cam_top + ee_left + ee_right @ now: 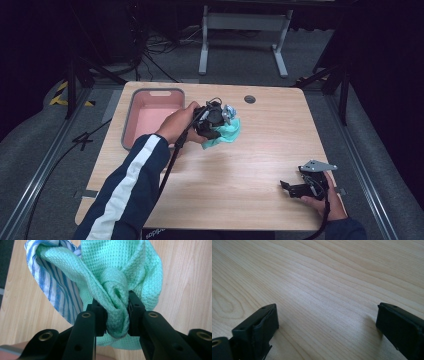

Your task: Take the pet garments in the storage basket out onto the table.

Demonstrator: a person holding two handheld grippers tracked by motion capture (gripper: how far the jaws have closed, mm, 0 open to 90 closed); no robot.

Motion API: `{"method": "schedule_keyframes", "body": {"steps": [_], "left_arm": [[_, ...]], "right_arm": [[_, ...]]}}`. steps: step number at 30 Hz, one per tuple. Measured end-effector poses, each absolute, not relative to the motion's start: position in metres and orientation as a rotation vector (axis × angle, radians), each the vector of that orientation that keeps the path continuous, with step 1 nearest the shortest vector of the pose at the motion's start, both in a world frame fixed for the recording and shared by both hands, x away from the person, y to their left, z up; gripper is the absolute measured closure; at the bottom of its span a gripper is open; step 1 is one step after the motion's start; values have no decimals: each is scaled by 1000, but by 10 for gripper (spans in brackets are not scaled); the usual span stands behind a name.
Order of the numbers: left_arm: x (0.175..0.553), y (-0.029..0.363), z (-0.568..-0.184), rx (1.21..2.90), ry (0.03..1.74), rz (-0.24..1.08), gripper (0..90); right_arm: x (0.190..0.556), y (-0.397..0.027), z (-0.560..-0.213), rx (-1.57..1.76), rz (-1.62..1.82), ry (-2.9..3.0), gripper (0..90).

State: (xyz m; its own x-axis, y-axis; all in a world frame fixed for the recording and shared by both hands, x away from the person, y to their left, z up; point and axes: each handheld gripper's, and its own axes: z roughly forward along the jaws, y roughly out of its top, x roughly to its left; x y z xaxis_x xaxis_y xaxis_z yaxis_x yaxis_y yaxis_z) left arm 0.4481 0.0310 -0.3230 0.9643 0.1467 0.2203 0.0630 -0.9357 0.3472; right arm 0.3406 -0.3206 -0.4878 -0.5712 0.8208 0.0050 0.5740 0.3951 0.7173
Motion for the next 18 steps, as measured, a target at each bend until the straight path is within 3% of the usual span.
{"method": "schedule_keyframes", "body": {"steps": [18], "left_arm": [[448,-8,-366,2841,95,290,732]], "right_arm": [[341,-321,-488,1208,979,2308,45]]}}
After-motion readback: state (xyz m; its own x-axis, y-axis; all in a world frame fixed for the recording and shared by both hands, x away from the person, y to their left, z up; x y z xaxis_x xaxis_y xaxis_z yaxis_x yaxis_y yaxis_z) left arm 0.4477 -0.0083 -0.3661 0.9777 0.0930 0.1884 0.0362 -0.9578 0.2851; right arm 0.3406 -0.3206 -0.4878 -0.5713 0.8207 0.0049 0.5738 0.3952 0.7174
